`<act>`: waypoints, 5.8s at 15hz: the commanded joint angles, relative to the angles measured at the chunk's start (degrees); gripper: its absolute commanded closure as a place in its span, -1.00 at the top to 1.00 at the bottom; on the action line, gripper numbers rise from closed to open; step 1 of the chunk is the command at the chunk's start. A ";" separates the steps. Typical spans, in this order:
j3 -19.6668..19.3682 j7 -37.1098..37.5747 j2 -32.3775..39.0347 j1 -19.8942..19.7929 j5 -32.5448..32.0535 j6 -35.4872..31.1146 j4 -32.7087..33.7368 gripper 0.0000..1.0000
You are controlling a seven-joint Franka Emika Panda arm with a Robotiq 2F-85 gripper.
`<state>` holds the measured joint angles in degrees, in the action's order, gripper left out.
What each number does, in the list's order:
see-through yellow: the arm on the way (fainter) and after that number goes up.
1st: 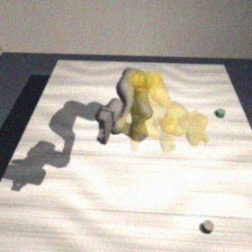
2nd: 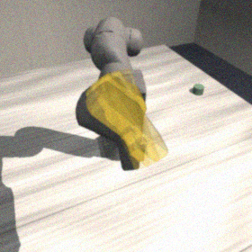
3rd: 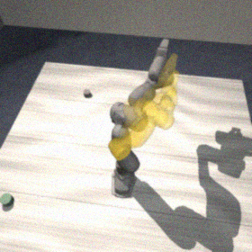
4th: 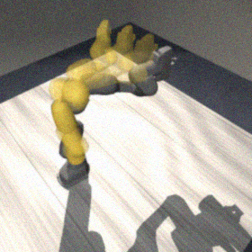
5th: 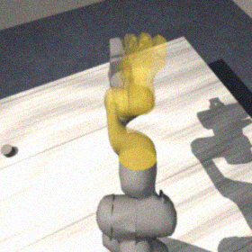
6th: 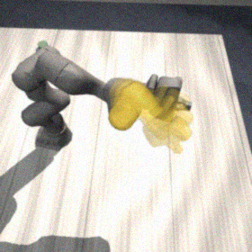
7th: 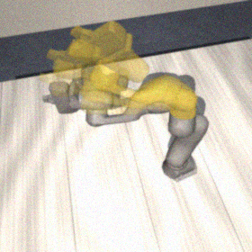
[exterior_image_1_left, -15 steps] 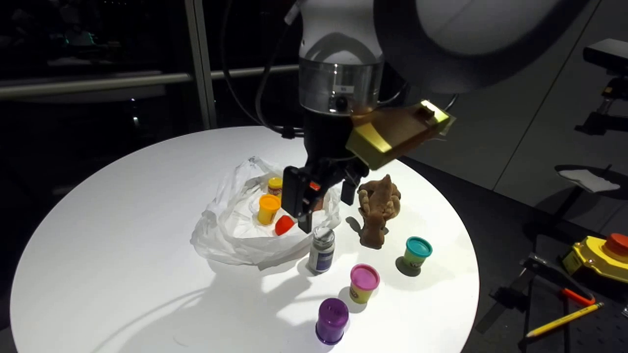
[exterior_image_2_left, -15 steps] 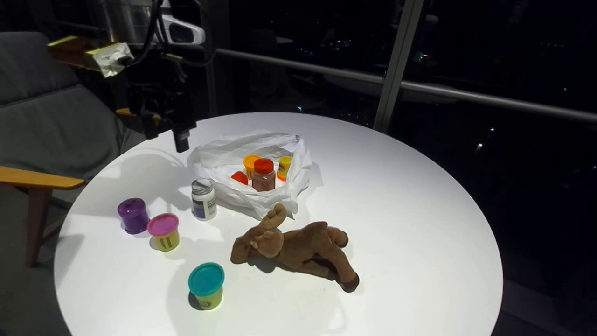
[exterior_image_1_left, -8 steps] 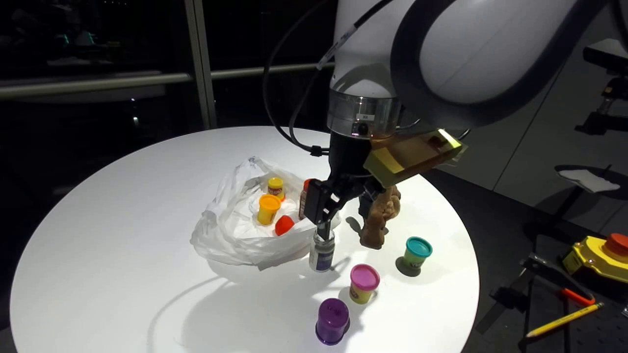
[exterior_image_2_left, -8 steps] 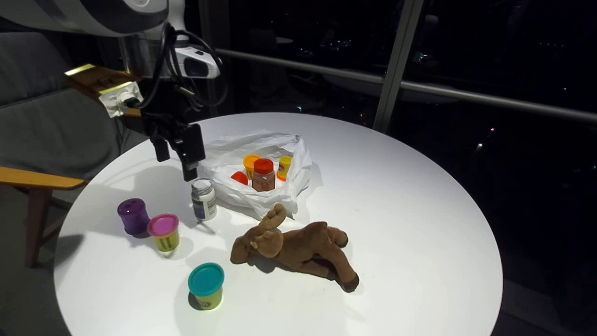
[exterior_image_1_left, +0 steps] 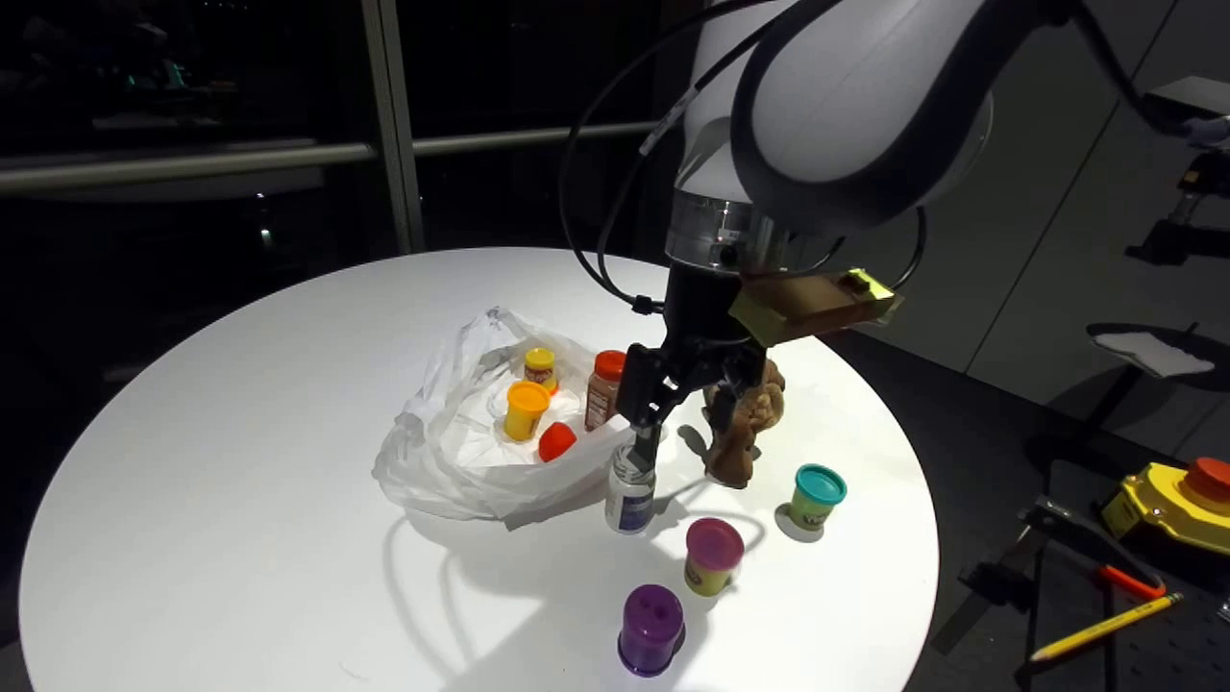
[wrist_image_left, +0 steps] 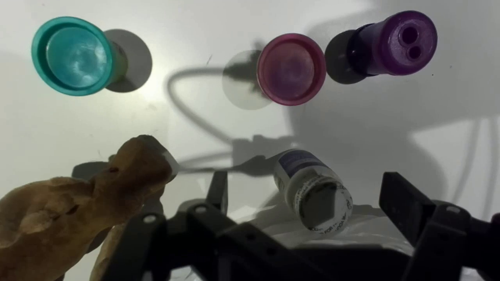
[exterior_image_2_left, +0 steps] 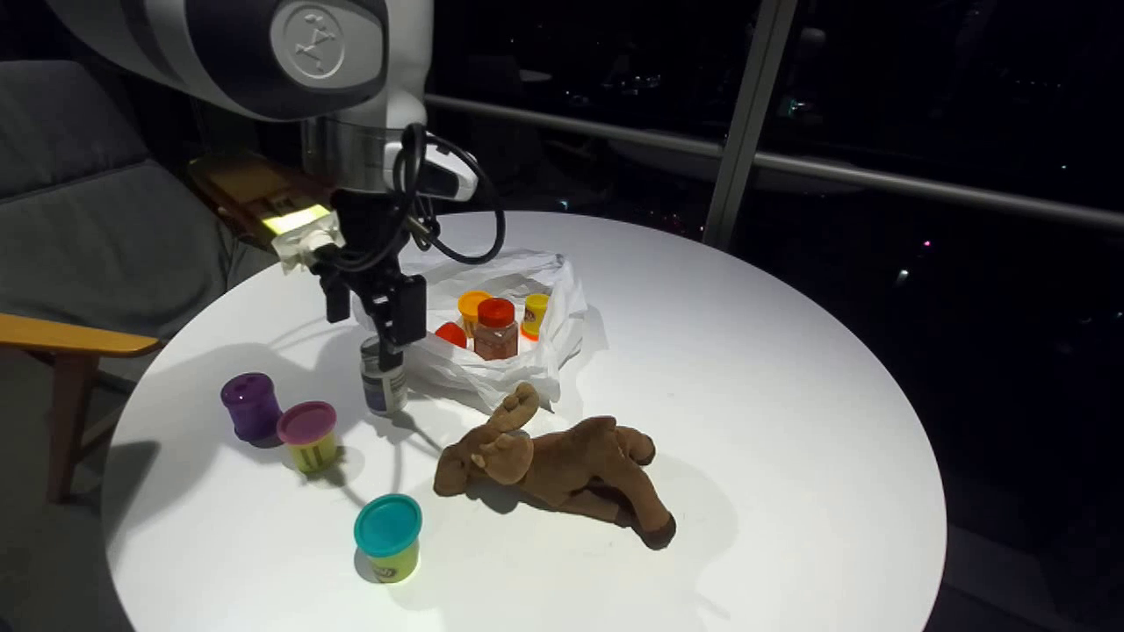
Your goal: Put all the objects on the table in the white plastic bag
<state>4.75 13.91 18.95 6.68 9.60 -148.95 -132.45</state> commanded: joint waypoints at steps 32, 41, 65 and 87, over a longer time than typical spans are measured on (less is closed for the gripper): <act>-4.81 7.95 10.41 8.06 -9.65 -2.88 9.45 0.02; -7.46 13.14 0.45 11.30 -12.36 -0.75 4.01 -0.50; -14.35 20.38 22.13 12.02 -20.97 10.43 39.92 -0.50; -9.80 11.81 22.32 3.73 -11.92 7.62 39.77 1.00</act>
<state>-4.90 26.37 46.67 10.04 -3.05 -140.23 -88.88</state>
